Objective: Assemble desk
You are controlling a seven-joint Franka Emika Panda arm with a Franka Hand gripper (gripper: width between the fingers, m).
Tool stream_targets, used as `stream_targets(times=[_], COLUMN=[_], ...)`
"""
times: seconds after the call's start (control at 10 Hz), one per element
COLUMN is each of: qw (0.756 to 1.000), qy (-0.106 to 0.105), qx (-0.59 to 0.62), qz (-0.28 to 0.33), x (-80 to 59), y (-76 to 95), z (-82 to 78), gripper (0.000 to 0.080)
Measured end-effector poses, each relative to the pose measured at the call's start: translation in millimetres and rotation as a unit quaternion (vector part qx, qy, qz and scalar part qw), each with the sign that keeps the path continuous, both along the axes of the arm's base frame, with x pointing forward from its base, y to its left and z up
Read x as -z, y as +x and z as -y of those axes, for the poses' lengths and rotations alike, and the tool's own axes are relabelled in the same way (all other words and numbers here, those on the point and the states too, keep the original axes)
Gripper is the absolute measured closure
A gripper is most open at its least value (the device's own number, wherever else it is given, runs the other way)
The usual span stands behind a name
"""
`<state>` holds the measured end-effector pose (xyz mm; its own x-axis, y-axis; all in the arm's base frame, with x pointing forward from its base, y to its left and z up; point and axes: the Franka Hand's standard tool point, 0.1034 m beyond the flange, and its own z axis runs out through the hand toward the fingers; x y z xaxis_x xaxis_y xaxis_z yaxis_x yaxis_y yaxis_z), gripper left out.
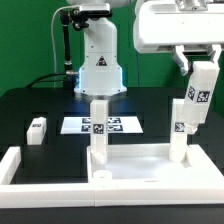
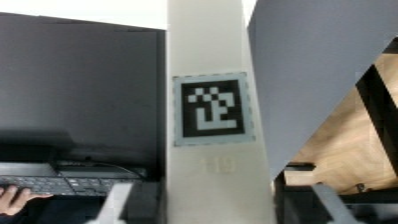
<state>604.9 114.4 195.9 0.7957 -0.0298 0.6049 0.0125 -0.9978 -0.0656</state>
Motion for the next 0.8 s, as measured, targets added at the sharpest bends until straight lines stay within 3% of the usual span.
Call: stream_targets(times=[0.1,0.2,0.7,0.8], qw=[0.998,0.988,0.987,0.983], qy=[0.039,0.097,0.098,0.11], qx=[0.046,0.12,0.127,0.144], qz=[-0.003,-0.006,-0.004,-0.021], x=[4.7,9.1,10.7,13.9], y=[-8.7,-14.1,-12.7,-15.3], z=[-12.5,-27.6,-25.6,-26.3], gripper=[0.0512,0.0512,0.0512,0.0512])
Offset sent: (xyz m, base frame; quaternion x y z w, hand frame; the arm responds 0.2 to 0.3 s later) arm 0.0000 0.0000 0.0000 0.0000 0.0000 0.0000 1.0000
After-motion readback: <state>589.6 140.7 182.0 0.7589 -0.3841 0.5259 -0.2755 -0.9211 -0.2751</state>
